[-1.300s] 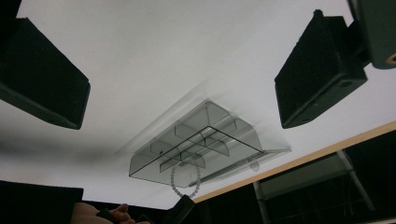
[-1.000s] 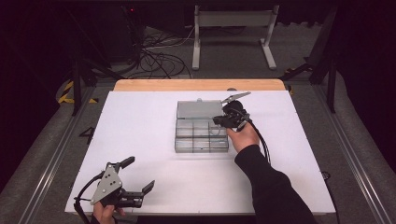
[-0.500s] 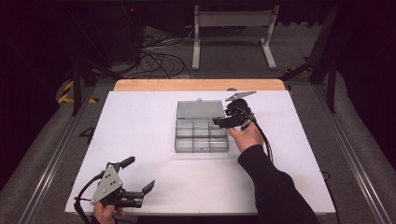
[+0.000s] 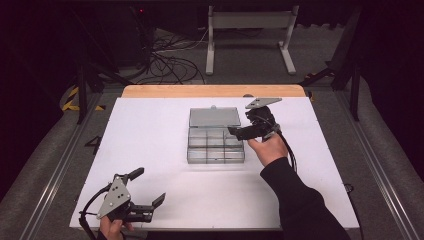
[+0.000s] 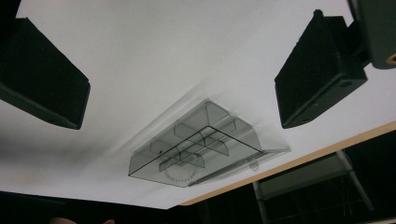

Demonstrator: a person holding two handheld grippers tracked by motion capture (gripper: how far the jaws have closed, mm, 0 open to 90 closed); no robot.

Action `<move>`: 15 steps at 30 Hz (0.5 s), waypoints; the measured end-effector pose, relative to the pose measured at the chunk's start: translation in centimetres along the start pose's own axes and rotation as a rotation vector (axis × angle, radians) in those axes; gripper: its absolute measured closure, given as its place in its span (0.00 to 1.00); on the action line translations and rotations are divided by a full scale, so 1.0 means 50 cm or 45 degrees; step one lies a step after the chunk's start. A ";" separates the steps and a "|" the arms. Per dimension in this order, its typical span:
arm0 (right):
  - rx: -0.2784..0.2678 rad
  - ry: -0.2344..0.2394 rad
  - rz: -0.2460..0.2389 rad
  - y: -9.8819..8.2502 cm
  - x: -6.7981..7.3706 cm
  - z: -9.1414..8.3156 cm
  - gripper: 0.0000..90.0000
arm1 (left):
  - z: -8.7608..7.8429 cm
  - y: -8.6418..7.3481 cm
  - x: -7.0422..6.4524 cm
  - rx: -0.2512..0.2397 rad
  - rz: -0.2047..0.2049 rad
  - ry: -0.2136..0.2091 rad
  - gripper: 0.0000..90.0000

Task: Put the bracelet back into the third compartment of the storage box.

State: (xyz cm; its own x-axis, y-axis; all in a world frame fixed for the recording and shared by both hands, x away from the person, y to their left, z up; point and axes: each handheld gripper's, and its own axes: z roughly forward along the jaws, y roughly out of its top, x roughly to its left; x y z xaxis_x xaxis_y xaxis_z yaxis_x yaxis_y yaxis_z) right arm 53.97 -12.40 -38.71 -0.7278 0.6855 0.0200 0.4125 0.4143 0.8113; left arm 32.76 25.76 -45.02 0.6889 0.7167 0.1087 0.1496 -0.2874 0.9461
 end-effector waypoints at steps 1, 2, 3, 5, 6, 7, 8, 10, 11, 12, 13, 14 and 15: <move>-0.005 0.006 -0.002 0.001 0.002 -0.005 0.13 | 0.000 0.000 0.000 -0.003 -0.001 0.000 0.04; -0.014 0.013 -0.006 0.001 0.004 -0.011 0.12 | 0.000 0.000 0.000 -0.003 -0.002 0.000 0.04; -0.024 0.018 -0.007 0.002 0.007 -0.017 0.12 | 0.000 0.000 0.000 -0.002 -0.001 0.000 0.04; -0.039 0.035 -0.015 0.004 0.012 -0.026 0.12 | 0.000 0.000 -0.001 -0.001 -0.006 0.000 0.04; -0.046 0.042 -0.018 0.004 0.015 -0.031 0.12 | 0.000 0.000 -0.001 -0.002 -0.007 0.000 0.04; -0.053 0.044 -0.029 0.005 0.017 -0.034 0.12 | 0.000 0.000 -0.001 -0.002 -0.008 -0.001 0.04; -0.053 0.047 -0.036 0.006 0.020 -0.037 0.12 | 0.000 0.000 -0.001 -0.002 -0.007 0.000 0.04; -0.055 0.051 -0.052 0.006 0.025 -0.041 0.11 | 0.000 0.000 -0.001 -0.002 -0.006 -0.001 0.04; -0.057 0.050 -0.056 0.007 0.028 -0.043 0.11 | 0.000 0.000 -0.002 -0.004 -0.007 0.000 0.04; -0.058 0.052 -0.066 0.007 0.030 -0.046 0.11 | 0.000 0.000 -0.002 -0.004 -0.010 -0.002 0.04; -0.059 0.051 -0.070 0.007 0.031 -0.047 0.10 | 0.000 0.000 -0.002 -0.004 -0.010 -0.002 0.04; -0.062 0.050 -0.074 0.007 0.032 -0.049 0.10 | 0.000 0.000 -0.002 -0.004 -0.010 -0.002 0.04; -0.066 0.049 -0.075 0.007 0.033 -0.051 0.10 | 0.000 0.000 -0.002 -0.005 -0.008 0.000 0.04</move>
State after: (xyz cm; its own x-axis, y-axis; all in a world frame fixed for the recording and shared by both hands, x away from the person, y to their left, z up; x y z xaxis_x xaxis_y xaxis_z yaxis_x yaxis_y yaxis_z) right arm 51.51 -12.63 -36.90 -0.7710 0.6369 -0.0067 0.3401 0.4206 0.8411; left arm 32.70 25.69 -45.04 0.6882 0.7182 0.1028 0.1511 -0.2805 0.9479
